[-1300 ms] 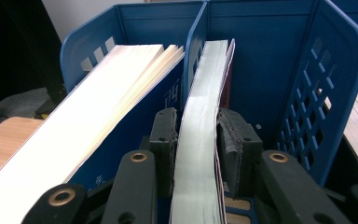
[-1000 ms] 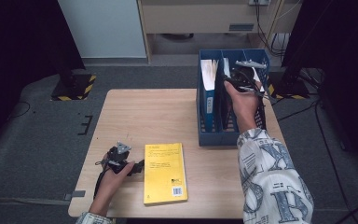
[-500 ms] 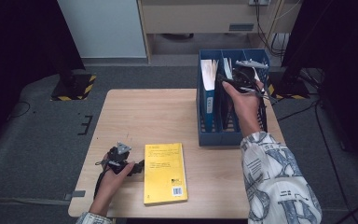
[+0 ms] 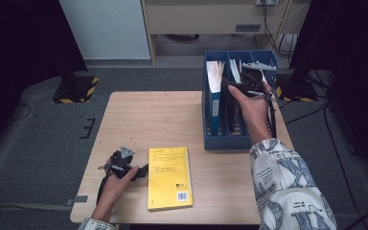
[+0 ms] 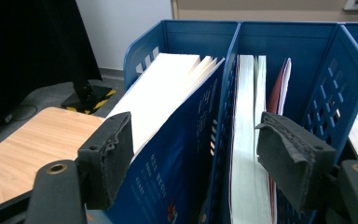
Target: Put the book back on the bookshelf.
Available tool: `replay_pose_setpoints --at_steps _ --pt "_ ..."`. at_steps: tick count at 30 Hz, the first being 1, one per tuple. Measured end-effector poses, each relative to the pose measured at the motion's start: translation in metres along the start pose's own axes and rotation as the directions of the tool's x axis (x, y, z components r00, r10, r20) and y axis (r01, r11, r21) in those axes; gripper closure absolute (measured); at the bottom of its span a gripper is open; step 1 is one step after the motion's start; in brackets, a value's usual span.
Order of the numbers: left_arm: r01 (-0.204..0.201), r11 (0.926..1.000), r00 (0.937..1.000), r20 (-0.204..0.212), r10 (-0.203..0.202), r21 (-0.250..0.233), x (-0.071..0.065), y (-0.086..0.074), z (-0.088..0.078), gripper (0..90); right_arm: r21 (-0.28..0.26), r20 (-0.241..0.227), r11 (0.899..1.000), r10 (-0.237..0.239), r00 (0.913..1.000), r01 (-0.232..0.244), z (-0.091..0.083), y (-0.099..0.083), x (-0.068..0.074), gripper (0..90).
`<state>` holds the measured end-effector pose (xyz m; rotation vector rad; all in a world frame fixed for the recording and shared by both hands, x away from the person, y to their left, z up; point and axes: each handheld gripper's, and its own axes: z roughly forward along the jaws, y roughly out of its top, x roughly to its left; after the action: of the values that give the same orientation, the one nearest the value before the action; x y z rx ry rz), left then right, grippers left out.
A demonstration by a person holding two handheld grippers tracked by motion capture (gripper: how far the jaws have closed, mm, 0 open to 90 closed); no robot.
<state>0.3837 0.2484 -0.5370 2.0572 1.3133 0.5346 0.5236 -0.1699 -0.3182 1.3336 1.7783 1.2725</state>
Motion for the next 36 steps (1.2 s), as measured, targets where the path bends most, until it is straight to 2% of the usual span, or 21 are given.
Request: replay_pose_setpoints --at_steps 4,10,13,26,29,33,36 --pt "0.004 1.0 1.0 -0.004 -0.004 0.005 0.0 0.002 0.002 0.0 -0.013 0.011 0.999 0.029 0.9995 -0.029 -0.005 -0.008 -0.003 26.1" --pt "0.003 1.0 1.0 -0.004 -0.003 -0.002 0.001 0.001 0.002 0.0 -0.031 -0.003 0.999 0.01 0.9999 -0.01 -0.017 -0.018 -0.002 24.4" --pt "0.003 1.0 1.0 -0.004 -0.003 -0.002 0.001 0.001 0.002 0.0 -0.039 -0.017 0.999 0.018 0.9997 -0.019 -0.023 -0.021 -0.001 23.9" --pt "0.004 1.0 1.0 -0.001 -0.004 0.004 0.0 0.002 0.001 0.0 -0.051 -0.041 0.999 -0.001 0.9992 -0.001 -0.043 -0.025 -0.001 19.6" --pt "-0.001 0.9998 1.0 0.004 0.001 0.019 0.001 0.003 0.001 0.0 -0.054 -0.038 0.999 -0.001 0.9993 -0.001 -0.047 -0.033 0.001 20.2" --pt "-0.011 0.9986 0.9999 0.012 0.01 0.053 0.003 0.006 0.0 0.0 -0.025 -0.046 1.0 0.006 0.9989 -0.007 -0.05 -0.047 0.001 20.3" --pt "-0.011 0.9984 0.9999 0.012 0.011 0.055 0.004 0.006 -0.001 0.0 -0.008 -0.056 1.0 0.013 0.9984 -0.013 -0.052 -0.059 0.0 20.3"
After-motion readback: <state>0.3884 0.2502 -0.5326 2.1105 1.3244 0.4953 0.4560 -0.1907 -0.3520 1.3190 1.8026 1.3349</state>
